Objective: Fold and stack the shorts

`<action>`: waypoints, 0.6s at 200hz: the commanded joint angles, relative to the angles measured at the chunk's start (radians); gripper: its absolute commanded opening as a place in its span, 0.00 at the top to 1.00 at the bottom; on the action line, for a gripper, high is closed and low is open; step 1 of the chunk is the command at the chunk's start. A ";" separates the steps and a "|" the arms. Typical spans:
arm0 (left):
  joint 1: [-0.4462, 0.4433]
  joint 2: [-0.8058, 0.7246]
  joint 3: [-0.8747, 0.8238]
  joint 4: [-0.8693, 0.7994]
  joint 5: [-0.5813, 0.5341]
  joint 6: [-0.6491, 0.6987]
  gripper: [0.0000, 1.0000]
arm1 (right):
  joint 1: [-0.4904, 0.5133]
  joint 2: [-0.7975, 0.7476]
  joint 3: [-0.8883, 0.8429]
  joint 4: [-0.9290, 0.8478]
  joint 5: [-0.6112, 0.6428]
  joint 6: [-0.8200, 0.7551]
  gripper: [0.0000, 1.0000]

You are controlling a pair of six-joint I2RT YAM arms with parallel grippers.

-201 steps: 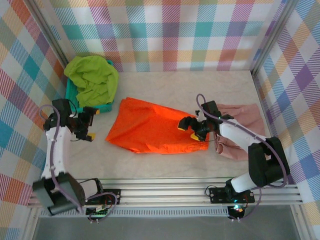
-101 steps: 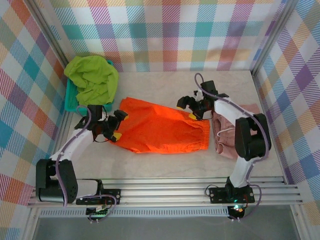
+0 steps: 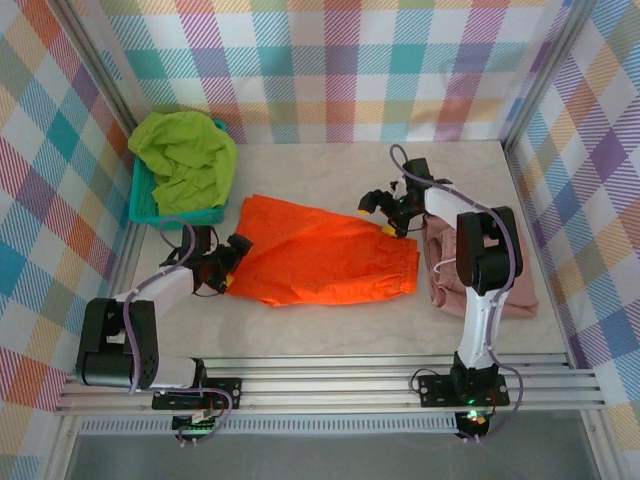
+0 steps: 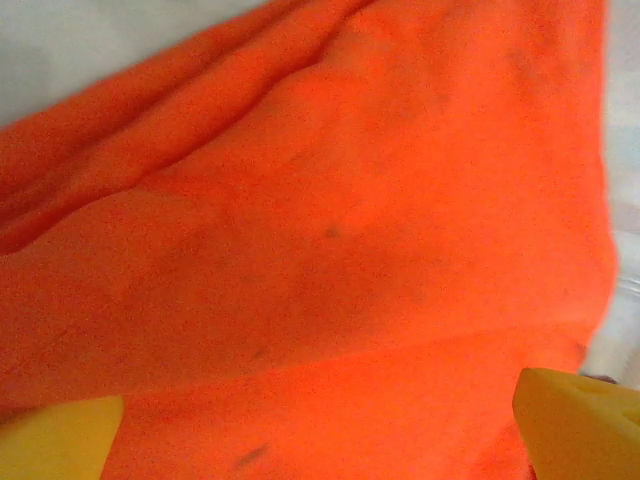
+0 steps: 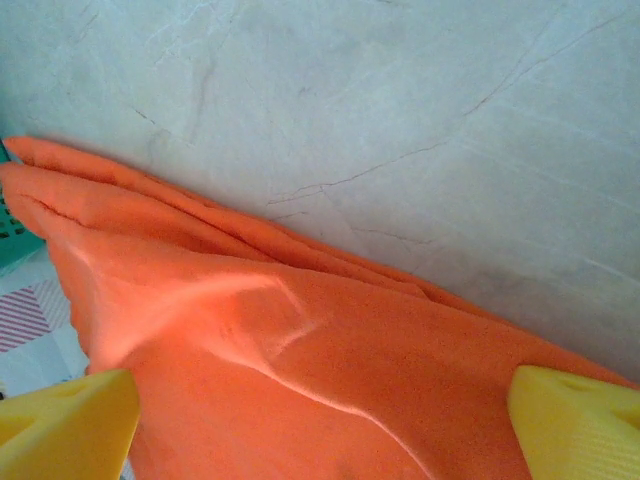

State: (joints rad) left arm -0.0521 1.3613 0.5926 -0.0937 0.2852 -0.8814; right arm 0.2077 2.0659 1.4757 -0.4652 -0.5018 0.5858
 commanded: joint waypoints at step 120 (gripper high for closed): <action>-0.006 -0.472 0.148 -0.303 -0.036 0.033 0.00 | 0.183 -0.263 -0.042 0.086 -0.146 -0.131 0.00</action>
State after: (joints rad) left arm -0.0521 0.7734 0.6983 -0.4553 0.1463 -0.8684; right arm 0.4084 1.9675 1.5356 -0.4179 -0.6323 0.4698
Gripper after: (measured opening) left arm 0.999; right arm 0.994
